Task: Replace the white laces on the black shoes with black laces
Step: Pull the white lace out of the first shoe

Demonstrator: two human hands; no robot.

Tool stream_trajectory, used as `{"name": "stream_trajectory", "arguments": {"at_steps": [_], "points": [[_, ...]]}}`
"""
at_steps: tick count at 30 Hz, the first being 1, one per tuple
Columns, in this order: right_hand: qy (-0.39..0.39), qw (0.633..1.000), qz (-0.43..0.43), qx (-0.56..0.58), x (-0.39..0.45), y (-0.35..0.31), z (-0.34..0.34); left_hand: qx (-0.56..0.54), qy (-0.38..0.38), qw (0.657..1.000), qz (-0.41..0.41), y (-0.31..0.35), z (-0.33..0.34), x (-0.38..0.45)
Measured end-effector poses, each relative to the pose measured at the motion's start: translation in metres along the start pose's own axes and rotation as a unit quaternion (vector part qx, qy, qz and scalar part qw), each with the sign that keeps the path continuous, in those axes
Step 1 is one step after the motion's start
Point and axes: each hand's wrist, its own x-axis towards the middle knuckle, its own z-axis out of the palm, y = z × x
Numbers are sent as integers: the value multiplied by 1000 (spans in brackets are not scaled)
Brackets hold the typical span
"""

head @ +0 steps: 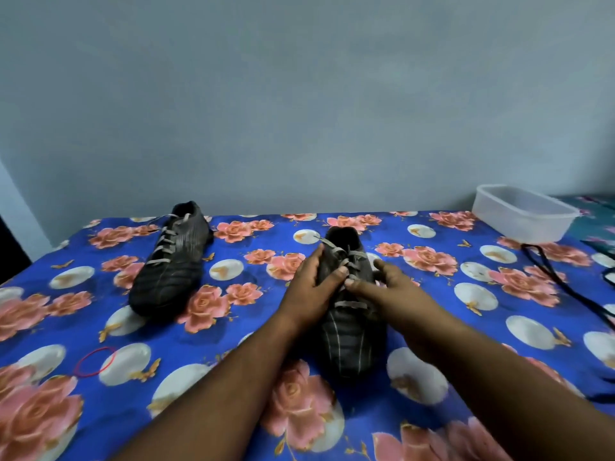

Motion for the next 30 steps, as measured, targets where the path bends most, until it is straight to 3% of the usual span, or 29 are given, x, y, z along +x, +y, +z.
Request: {"name": "stream_trajectory", "arguments": {"at_steps": [3, 5, 9, 12, 19, 23, 26, 28, 30], "points": [[-44, 995, 14, -87, 23, -21, -15, -40, 11, 999, 7, -6, -12, 9], [-69, 991, 13, -117, 34, -24, -17, -9, 15, 1000, 25, -10, -21, 14], [32, 983, -52, -173, 42, -1, -9, -44, 14, 999, 23, -19, -28, 16], [90, 964, -115, -222, 42, 16, -6, -11, 27, 999, 36, -21, -21, 16], [89, 935, -230, -255, 45, 20, -3, 74, 107, 982, 136, -5, -14, 8], [87, 955, -222, -177, 44, 12, -1, 116, 129, 971, 165, 4, -15, 6], [35, 989, -136, 36, 45, 6, -5, 50, 114, 989, 80, 1, -22, 8], [32, 981, -98, 162, 47, 1, -11, 51, 99, 991, 69, 0, -28, 6], [31, 962, -87, 255, 46, -5, -18, 115, 80, 984, 112, -1, -31, 3]]}}
